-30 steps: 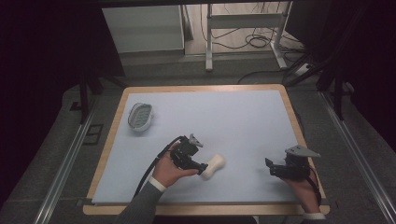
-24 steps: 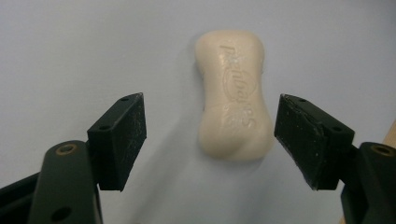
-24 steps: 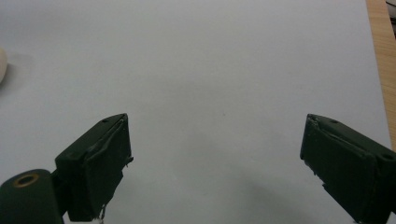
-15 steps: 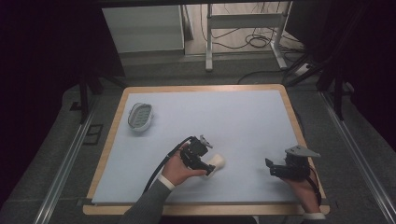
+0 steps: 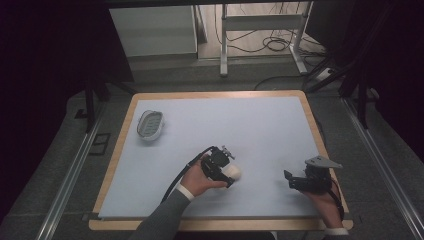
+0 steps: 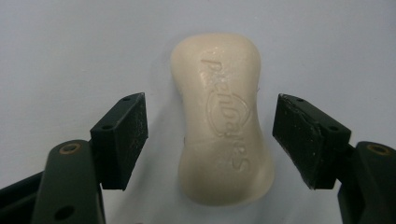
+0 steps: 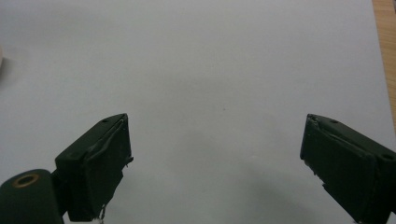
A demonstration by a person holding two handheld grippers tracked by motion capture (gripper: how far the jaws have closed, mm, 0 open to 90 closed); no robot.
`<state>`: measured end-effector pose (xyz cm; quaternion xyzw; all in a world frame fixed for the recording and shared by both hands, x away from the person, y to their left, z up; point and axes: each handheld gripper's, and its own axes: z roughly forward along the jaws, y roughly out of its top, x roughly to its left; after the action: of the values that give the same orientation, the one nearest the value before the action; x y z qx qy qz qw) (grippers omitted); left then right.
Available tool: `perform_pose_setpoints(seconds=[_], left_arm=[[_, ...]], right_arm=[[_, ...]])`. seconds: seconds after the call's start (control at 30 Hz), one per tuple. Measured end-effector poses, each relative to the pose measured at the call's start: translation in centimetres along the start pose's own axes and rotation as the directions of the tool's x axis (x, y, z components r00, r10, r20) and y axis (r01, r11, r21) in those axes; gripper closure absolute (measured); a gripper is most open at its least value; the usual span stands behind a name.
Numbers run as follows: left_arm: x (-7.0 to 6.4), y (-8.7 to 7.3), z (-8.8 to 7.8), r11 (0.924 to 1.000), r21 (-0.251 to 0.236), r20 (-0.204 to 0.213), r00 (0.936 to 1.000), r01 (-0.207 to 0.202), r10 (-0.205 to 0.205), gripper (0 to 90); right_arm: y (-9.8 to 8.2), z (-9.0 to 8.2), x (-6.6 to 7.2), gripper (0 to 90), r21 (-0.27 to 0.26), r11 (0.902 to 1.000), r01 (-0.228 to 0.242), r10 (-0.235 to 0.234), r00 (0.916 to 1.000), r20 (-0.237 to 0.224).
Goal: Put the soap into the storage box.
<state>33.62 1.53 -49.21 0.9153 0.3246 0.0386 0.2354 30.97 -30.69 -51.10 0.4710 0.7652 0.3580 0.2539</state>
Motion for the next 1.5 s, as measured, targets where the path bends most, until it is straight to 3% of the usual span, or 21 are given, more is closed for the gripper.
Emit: perform_pose_setpoints(seconds=[0.77, 0.83, 0.9, 0.97, 1.5], left_arm=[[-0.5, 1.0, 2.0, 0.9951, 0.099, -0.034, 0.9994, -0.006, 0.010, 37.4], [-0.6, 1.0, 2.0, 0.9951, 0.098, -0.039, 0.9991, -0.010, 0.013, 37.9], [-0.7, 1.0, 1.9, 0.9952, 0.095, -0.034, 0.9991, -0.021, 0.024, 48.1], [-0.8, 0.9, 1.9, 0.9951, 0.096, -0.039, 0.9988, -0.025, 0.029, 49.2], [0.2, 0.6, 0.9, 0.9960, 0.082, -0.025, 0.9990, -0.035, 0.037, 49.8]], right_arm=[[0.0, -0.1, -0.3, 8.6, 0.003, 1.0000, -0.008, 0.008, 1.0000, 0.006], [-0.1, -0.1, -0.3, 8.6, 0.001, 1.0000, -0.006, 0.006, 1.0000, 0.006], [-0.1, -0.1, -0.4, 8.6, 0.001, 0.9999, -0.010, 0.010, 0.9999, 0.008], [-0.1, 0.0, -0.4, 8.6, 0.002, 0.9999, -0.011, 0.011, 0.9999, 0.010], [-0.1, -0.1, -0.7, 8.6, -0.002, 0.9999, -0.014, 0.014, 0.9998, 0.017]])
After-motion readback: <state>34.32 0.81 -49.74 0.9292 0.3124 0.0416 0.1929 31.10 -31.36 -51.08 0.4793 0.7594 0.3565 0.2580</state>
